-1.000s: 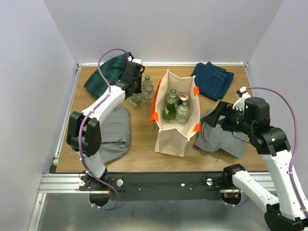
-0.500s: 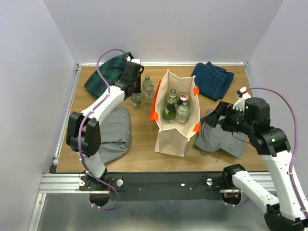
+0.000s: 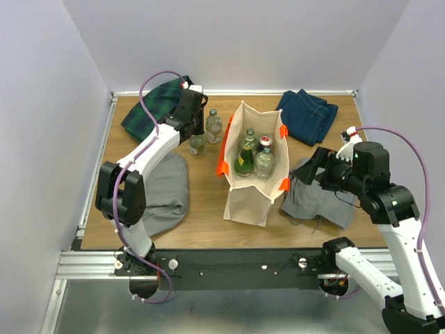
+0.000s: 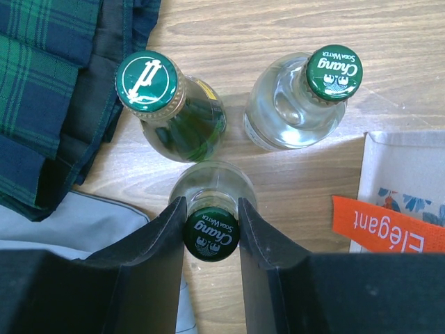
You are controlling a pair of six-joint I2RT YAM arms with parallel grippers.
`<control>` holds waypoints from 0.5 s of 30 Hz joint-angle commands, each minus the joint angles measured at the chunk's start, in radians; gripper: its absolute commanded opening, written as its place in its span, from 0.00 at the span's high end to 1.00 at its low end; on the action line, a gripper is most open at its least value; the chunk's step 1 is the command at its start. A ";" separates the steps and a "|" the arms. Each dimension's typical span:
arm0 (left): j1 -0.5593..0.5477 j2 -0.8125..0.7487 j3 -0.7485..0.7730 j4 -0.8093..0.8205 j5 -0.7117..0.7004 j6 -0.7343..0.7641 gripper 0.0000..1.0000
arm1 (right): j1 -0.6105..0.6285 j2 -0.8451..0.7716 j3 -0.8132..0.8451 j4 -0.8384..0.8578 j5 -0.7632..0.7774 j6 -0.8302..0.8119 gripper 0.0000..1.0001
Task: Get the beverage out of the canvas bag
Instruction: Place the drink at the center of the board.
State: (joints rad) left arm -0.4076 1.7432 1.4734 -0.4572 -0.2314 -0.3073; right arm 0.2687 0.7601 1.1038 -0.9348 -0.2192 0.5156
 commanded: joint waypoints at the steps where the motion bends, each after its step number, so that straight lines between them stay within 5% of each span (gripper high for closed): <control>1: 0.006 -0.022 0.008 -0.031 -0.025 -0.007 0.55 | 0.004 0.001 -0.021 0.044 -0.028 0.003 0.03; 15: 0.007 -0.036 0.030 -0.057 -0.046 -0.004 0.54 | 0.003 0.007 -0.030 0.057 -0.037 -0.002 0.03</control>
State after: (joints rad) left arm -0.4068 1.7432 1.4754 -0.4904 -0.2398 -0.3077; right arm 0.2687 0.7677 1.0882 -0.9054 -0.2386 0.5159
